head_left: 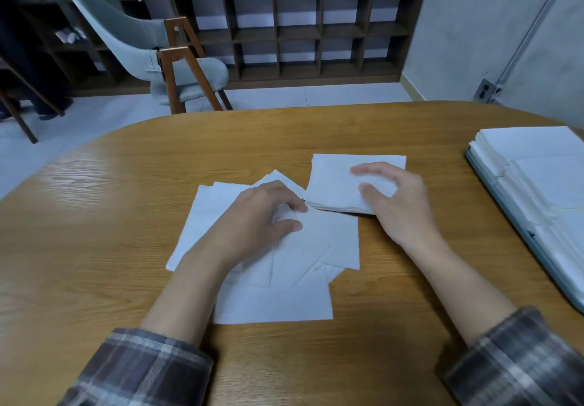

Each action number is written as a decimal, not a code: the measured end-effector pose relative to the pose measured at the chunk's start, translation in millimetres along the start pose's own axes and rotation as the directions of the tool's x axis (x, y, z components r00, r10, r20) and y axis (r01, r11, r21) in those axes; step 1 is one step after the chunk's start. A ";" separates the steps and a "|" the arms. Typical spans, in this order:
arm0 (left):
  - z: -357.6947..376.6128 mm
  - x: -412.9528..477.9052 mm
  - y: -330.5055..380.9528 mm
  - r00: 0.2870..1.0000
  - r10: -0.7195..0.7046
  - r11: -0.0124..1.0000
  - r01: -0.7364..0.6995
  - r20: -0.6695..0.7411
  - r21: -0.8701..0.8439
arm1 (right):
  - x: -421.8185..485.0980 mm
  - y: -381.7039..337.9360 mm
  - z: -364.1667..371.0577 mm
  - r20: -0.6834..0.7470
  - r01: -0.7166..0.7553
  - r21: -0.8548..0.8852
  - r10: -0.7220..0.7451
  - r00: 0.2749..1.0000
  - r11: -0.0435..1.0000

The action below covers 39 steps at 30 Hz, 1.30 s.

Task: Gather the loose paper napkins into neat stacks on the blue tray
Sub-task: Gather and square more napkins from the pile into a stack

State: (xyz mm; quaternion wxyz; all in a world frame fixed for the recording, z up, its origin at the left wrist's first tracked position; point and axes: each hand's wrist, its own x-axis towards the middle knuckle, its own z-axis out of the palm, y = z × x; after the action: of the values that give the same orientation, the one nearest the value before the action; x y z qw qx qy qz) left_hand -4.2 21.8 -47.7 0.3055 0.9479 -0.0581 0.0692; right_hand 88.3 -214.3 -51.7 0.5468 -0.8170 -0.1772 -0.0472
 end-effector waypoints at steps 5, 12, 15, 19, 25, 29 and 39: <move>11.9 -0.3 4.3 0.996 0.005 0.997 0.003 -0.094 0.079 | -1.4 -3.9 -2.7 -0.067 0.032 0.013 -0.031 0.997 0.999; 9.2 0.1 0.5 0.992 0.041 0.994 -0.028 -0.117 0.109 | -4.6 -12.5 -5.0 -0.064 0.035 0.148 -0.026 0.998 0.988; 2.9 0.0 7.4 0.985 0.033 0.992 -0.054 -0.169 -0.116 | -6.9 -14.6 -2.3 0.006 0.047 0.183 -0.049 0.999 0.982; -2.9 -0.6 21.8 0.961 -0.032 0.906 -0.088 -0.273 -0.415 | -9.5 -20.5 -3.7 0.143 0.063 0.278 -0.106 0.984 0.958; 5.2 0.8 30.2 0.913 -0.119 0.840 -0.117 -0.391 -0.530 | -14.3 -20.0 8.4 0.208 0.039 0.286 -0.102 0.973 0.958; -2.7 2.0 24.3 0.927 -0.185 0.859 -0.008 -0.325 -0.511 | -11.2 -21.4 2.3 0.161 -0.053 0.400 -0.013 0.987 0.915; 2.0 -0.3 35.6 0.890 -0.295 0.755 -0.005 -0.347 -0.655 | -16.5 -27.4 1.5 0.259 -0.031 0.383 -0.075 0.963 0.923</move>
State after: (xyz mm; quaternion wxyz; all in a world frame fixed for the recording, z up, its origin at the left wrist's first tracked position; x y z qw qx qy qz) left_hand -9.7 -8.1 -29.0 0.6193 0.7485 0.0665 0.2277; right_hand 63.5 -207.5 -32.8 0.6661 -0.6910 -0.2649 0.0936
